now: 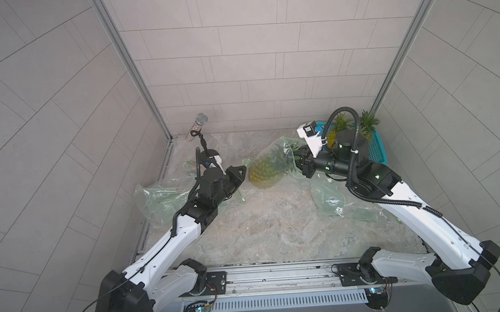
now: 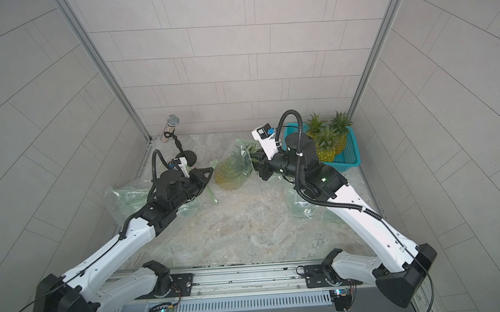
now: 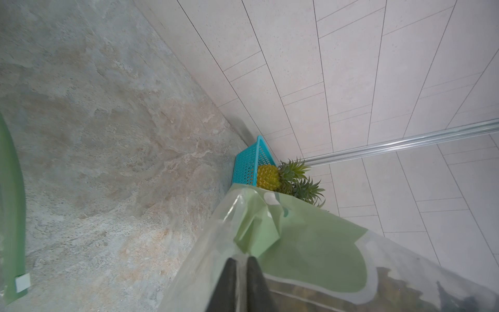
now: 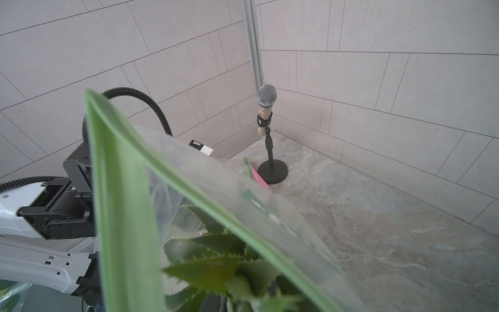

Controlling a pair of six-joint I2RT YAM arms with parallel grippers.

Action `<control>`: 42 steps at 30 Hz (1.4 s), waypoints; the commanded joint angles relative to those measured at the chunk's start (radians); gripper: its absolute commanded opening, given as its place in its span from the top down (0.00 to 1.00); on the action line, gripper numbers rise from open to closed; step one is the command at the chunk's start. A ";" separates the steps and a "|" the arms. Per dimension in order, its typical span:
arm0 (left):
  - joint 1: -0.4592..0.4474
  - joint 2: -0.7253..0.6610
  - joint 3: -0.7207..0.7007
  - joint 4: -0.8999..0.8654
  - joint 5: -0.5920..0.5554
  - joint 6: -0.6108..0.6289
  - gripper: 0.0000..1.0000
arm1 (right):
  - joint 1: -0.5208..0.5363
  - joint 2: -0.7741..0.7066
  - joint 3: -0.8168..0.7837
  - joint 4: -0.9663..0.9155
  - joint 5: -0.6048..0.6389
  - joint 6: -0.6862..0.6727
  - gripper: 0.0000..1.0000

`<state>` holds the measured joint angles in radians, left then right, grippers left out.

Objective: Open the zip-top bag and take out the pineapple
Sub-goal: Pick up the pineapple from the zipper food storage bag.

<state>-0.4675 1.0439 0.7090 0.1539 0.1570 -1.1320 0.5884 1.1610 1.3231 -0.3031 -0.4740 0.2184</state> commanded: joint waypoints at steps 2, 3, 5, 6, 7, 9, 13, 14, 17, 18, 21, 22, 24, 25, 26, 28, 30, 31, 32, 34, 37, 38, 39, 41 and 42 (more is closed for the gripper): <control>-0.004 -0.013 -0.020 0.015 -0.039 0.009 1.00 | 0.004 -0.036 0.029 0.153 -0.003 0.015 1.00; -0.003 -0.020 -0.021 -0.006 -0.048 0.018 1.00 | 0.004 -0.040 0.027 0.151 0.000 0.012 1.00; -0.003 -0.036 -0.034 -0.038 -0.079 0.035 1.00 | 0.004 -0.050 0.020 0.156 0.002 0.010 1.00; -0.003 -0.049 -0.045 -0.048 -0.097 0.043 1.00 | 0.004 -0.056 0.012 0.164 0.003 0.009 1.00; -0.003 -0.060 -0.055 -0.056 -0.112 0.051 1.00 | 0.004 -0.063 0.005 0.172 0.004 0.009 1.00; -0.003 -0.085 -0.077 -0.080 -0.150 0.067 1.00 | 0.004 -0.079 -0.013 0.191 0.011 0.008 1.00; 0.000 -0.126 -0.110 -0.128 -0.199 0.104 1.00 | 0.004 -0.107 -0.047 0.228 0.024 0.004 1.00; 0.003 -0.138 -0.115 -0.145 -0.207 0.114 1.00 | 0.004 -0.114 -0.056 0.240 0.026 0.003 1.00; 0.004 -0.161 -0.119 -0.196 -0.240 0.145 1.00 | 0.004 -0.139 -0.087 0.277 0.035 0.001 1.00; 0.006 -0.165 -0.120 -0.208 -0.248 0.157 1.00 | 0.004 -0.146 -0.094 0.287 0.036 0.002 1.00; 0.014 -0.175 -0.121 -0.245 -0.263 0.183 1.00 | 0.004 -0.162 -0.104 0.295 0.048 0.001 1.00; 0.016 -0.177 -0.125 -0.250 -0.264 0.192 1.00 | 0.004 -0.168 -0.105 0.294 0.049 -0.001 1.00; 0.019 -0.182 -0.127 -0.266 -0.269 0.200 1.00 | 0.004 -0.176 -0.107 0.295 0.052 -0.001 1.00; 0.021 -0.182 -0.126 -0.272 -0.272 0.207 1.00 | 0.004 -0.180 -0.106 0.294 0.052 -0.001 1.00; 0.023 -0.183 -0.127 -0.277 -0.271 0.214 1.00 | 0.005 -0.182 -0.108 0.295 0.054 -0.002 1.00; 0.024 -0.188 -0.128 -0.285 -0.279 0.221 1.00 | 0.003 -0.188 -0.108 0.295 0.052 -0.004 1.00; 0.025 -0.187 -0.130 -0.288 -0.280 0.230 1.00 | 0.003 -0.195 -0.109 0.294 0.051 -0.004 1.00; 0.026 -0.188 -0.131 -0.292 -0.281 0.232 1.00 | 0.002 -0.198 -0.110 0.295 0.048 -0.005 1.00; 0.027 -0.185 -0.132 -0.294 -0.283 0.236 1.00 | 0.002 -0.201 -0.111 0.294 0.048 -0.005 1.00; 0.029 -0.188 -0.131 -0.308 -0.300 0.237 1.00 | 0.003 -0.209 -0.115 0.295 0.046 -0.007 1.00; 0.029 -0.190 -0.134 -0.316 -0.317 0.243 1.00 | 0.003 -0.217 -0.119 0.295 0.043 -0.011 1.00; 0.029 -0.191 -0.133 -0.318 -0.320 0.248 1.00 | 0.002 -0.220 -0.120 0.295 0.041 -0.014 1.00; 0.029 -0.191 -0.132 -0.319 -0.321 0.252 1.00 | 0.003 -0.222 -0.121 0.297 0.041 -0.015 1.00; 0.030 -0.189 -0.131 -0.321 -0.320 0.262 1.00 | 0.003 -0.228 -0.122 0.298 0.043 -0.017 1.00; 0.030 -0.190 -0.130 -0.322 -0.320 0.266 1.00 | 0.002 -0.230 -0.124 0.300 0.043 -0.017 1.00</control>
<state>-0.4454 0.8646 0.5865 -0.1417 -0.1272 -0.8955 0.5888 0.9878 1.1736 -0.1837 -0.4255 0.2020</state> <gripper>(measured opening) 0.046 0.149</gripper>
